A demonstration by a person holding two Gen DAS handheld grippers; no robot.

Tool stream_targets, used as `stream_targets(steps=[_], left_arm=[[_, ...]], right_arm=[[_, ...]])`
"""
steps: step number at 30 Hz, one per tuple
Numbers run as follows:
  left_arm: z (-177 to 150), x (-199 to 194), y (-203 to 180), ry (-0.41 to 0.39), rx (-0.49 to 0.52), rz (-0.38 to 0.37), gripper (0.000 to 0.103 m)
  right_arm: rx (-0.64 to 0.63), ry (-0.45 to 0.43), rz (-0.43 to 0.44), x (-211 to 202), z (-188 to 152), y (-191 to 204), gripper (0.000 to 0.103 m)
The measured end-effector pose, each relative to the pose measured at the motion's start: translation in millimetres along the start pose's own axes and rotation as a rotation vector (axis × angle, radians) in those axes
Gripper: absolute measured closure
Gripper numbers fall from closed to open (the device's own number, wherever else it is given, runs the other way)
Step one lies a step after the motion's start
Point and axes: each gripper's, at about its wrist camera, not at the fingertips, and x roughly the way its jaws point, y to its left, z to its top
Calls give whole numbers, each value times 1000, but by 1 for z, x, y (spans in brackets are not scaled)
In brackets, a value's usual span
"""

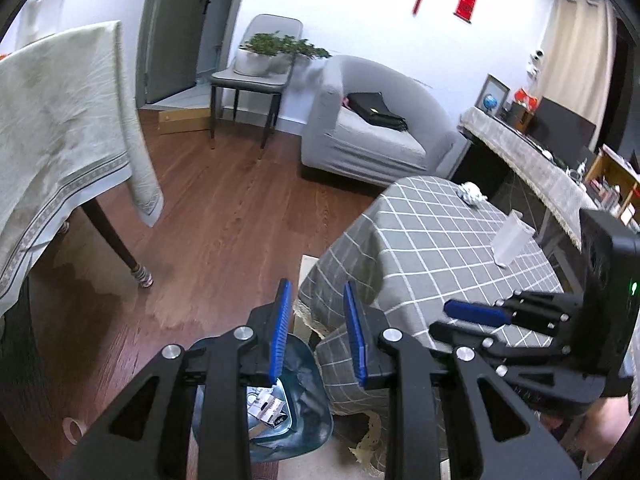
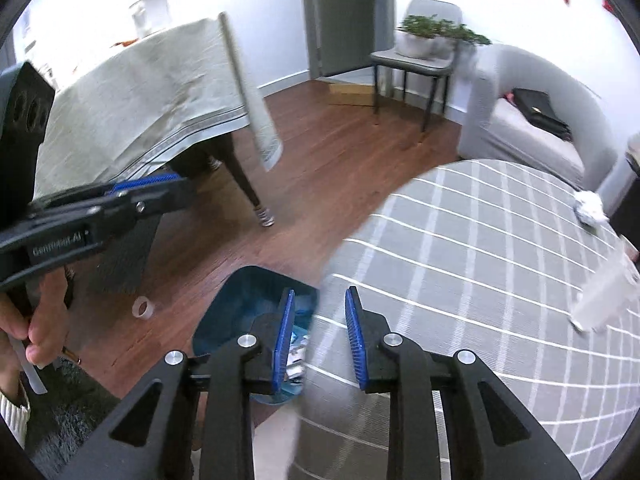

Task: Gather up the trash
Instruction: 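Move both tools back over the table toward the white carton, then grasp the white QR-code carton with the right tool and lift it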

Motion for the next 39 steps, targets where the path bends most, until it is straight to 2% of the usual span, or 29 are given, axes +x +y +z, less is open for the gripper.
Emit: stream_targets(steps=[13,23,24,26,28,30,31,39], left_arm=[[-6,30,-58,47,90,-27,75],[-13,52,-100,84,154,-48,75],[-14,54,-104,87,157,-50,75],[-15,57,-110,95,162,-50,75],[-15,61,-116,104,167,-52,75],[-16,65,-122,109,173,-57,75],[-16,66,-126,110,174,-58,71],[-15,78,-151,106,224,-69,52]], right_arm=[[129,-61,-139,-37,-21,-64,77],[228,-58,-236,-52,-46,-113,77],[240,-59,-242,-54,-48,-118,75],[265,-74,-269,-60,-52,-127,64],[286,-91,-302,-66,-56,-135,47],[306,-101,-316,-68,-57,-142,43],[318,-111,-328,-69,-59,-146,37],[421,-133,-336,-57,-65,-176,25]])
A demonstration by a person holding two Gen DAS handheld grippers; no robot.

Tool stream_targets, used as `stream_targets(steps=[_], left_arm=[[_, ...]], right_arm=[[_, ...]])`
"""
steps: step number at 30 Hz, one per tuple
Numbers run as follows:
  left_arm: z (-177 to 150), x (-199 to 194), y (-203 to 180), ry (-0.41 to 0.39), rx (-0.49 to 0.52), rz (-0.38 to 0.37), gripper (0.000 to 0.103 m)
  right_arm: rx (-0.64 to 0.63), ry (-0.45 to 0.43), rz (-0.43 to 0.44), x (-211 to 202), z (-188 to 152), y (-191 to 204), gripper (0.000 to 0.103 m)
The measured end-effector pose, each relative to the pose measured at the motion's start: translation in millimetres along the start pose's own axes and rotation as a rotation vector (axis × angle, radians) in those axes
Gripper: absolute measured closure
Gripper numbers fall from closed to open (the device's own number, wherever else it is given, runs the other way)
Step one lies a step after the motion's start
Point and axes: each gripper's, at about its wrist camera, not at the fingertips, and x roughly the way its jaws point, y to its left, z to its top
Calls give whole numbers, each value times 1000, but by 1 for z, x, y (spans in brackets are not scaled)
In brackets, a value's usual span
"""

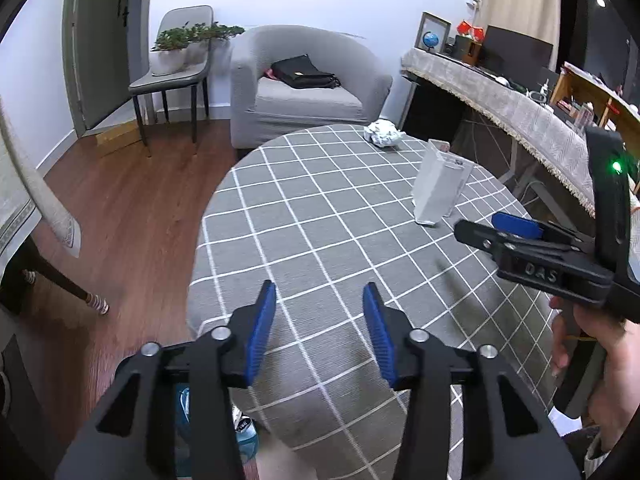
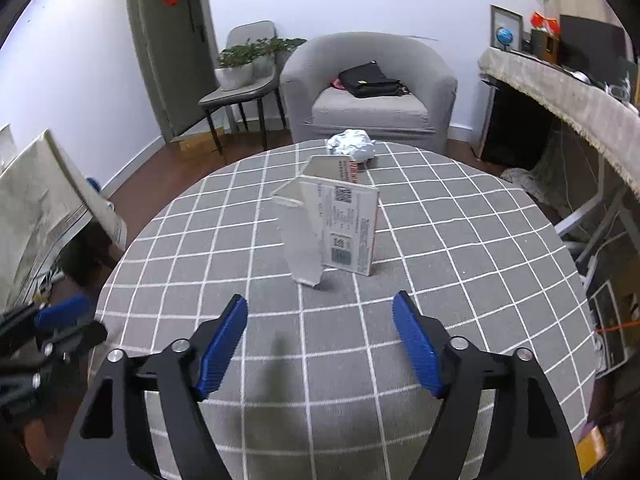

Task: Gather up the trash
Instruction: 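Grasp the white QR-code carton with the right tool and lift it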

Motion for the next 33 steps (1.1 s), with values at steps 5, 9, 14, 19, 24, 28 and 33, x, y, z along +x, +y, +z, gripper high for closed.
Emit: stream_targets(steps=[5,9,14,19,24,28,33], left_arm=[[-4,12,-1,11,10,-3,34],[-4,23,5,13,2,0,32],[10,32,13,2,-50,-25,31],[41,39,8,-23,-33,-23,29],[69,57,2,-8,-3,-25,29],[86,69,-5,-7,-3,-35,24],[108,87,-22,5,58,-33,24]], right_arm=[[78,-12,10,16,11,-6,23],[105,-13,2,28,23,-7,23],[130,-13,-7,48,26,-11,23],[217,2,48,63,29,-22,22],[241,-22,64,64,36,-24,24],[231,-32,107,64,38,-25,45],[238,-64,121,58,37,-36,52]])
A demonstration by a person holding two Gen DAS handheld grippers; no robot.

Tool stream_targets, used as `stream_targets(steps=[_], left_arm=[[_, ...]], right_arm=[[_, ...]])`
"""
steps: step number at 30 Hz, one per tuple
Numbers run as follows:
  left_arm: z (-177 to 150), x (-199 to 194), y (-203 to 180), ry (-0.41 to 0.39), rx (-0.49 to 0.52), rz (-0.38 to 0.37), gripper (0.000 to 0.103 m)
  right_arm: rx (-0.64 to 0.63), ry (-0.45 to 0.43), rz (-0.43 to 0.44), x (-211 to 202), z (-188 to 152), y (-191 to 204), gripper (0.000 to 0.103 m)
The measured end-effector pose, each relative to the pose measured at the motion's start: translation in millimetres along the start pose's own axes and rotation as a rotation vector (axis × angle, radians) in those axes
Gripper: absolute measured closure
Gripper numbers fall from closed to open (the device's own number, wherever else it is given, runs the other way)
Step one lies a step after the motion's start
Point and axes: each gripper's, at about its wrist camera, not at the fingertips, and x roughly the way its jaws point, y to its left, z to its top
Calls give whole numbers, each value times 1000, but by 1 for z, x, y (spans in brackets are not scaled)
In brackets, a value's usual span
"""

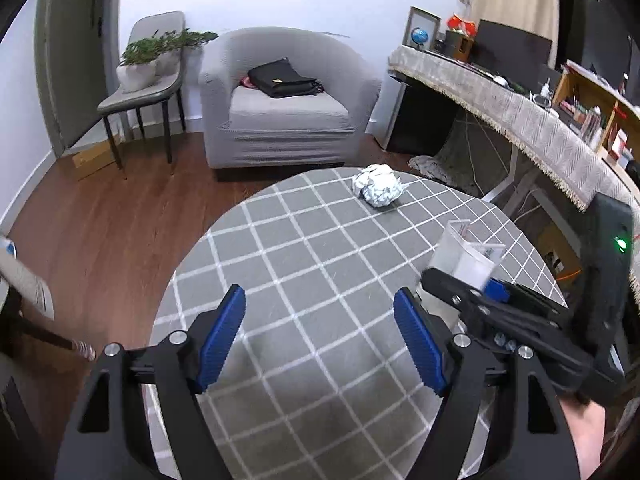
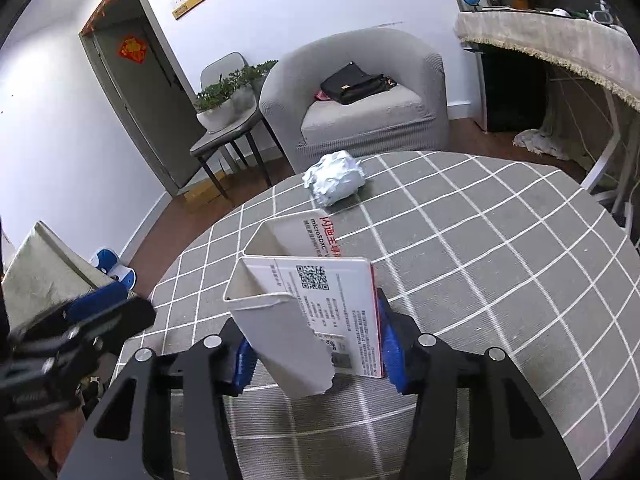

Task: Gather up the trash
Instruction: 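Grasp the white QR-code carton with the right tool and lift it, then grasp the crumpled foil ball with the left tool while the right tool holds the carton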

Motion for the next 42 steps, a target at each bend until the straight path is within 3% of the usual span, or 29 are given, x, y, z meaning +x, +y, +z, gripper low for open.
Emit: stream_targets(steps=[13,25,35,37,39,42], left_arm=[[36,64,-31,54,88,-8,21],[72,123,-67,80,87,-28,21],[93,167,-69,116,24,-19,21],[95,170,-70,119,26,-14,25],[94,175,-70,139,25,3,42],[92,174,-68,139,17,3,46]], right_arm=[[216,-44,110,-21,2,-79,53],[281,-57,155,-24,4,-102,53],[284,-57,172,-23,7,-107,53],[282,-57,170,-24,6,-106,53],[280,-54,170,-24,6,-106,53],[280,-49,170,-24,7,-106,53]])
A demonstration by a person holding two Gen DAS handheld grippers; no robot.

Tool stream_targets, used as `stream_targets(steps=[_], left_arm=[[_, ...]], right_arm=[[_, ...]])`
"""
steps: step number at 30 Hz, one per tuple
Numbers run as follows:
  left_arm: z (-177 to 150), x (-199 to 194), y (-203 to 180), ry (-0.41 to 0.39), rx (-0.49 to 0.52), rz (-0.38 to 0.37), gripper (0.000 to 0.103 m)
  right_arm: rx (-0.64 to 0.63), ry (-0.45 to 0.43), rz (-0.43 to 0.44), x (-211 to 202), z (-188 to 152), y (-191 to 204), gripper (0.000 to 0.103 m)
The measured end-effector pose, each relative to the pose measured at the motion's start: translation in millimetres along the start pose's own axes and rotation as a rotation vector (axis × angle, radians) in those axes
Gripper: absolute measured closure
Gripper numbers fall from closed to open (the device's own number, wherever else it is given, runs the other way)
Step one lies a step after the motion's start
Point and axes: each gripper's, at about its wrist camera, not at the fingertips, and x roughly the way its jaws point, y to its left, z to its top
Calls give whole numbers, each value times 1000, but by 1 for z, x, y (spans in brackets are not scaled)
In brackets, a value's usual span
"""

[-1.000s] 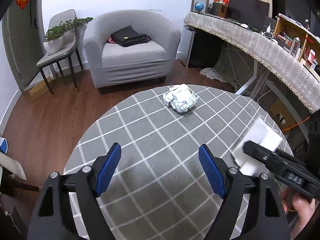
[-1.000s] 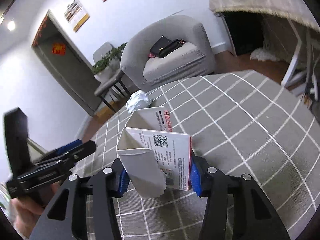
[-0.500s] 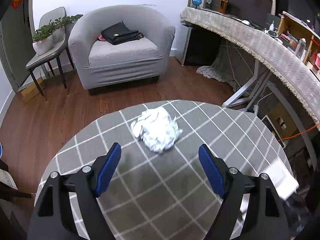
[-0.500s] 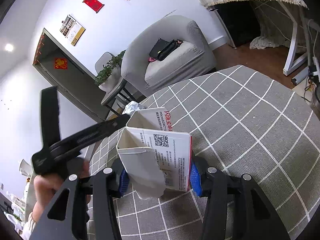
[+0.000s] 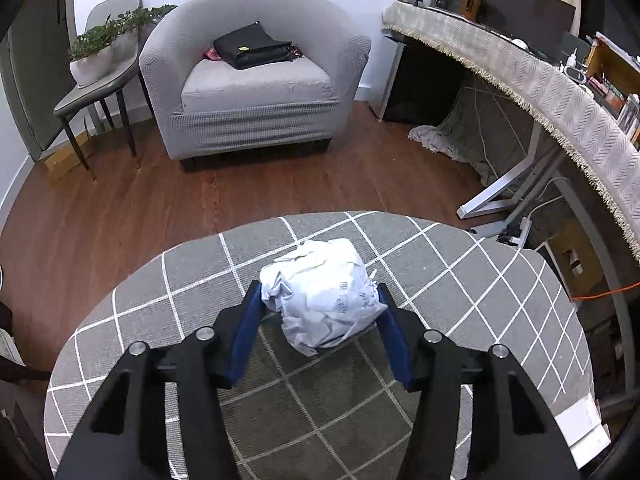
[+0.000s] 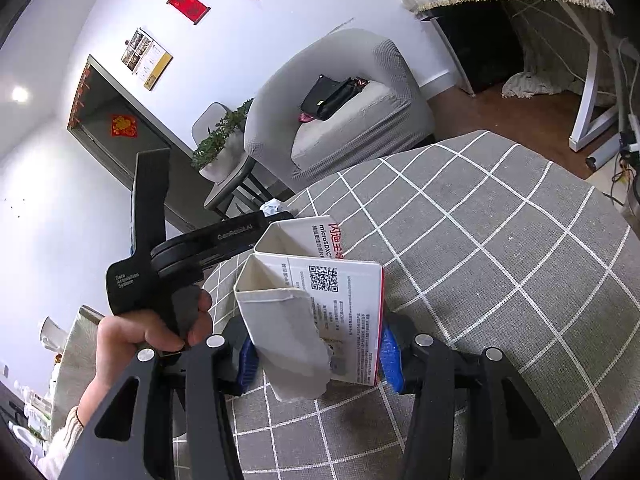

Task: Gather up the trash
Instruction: 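Grasp the crumpled foil ball with the left tool while the right tool holds the carton, then carry the foil ball with the left tool while the right tool carries the carton over the teal bin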

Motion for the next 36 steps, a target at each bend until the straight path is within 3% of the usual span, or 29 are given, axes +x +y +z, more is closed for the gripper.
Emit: stream_targets(steps=[10,18,30,36], left_arm=[[-29,-35,19,-11,-27,-5,47],[-72,-106,33,-43,-53,8,47],[-152,-212,54,-83,-131,74,47],[-188,-244,79,-110,-191,81,47]], right_arm=[[-44,13,-6,-10,1,21,53],[-129,54,-12,-24,-7,51,53],[-238,110,103,-43,-27,111,53],[-269,170,151,-39,-47,138,53]])
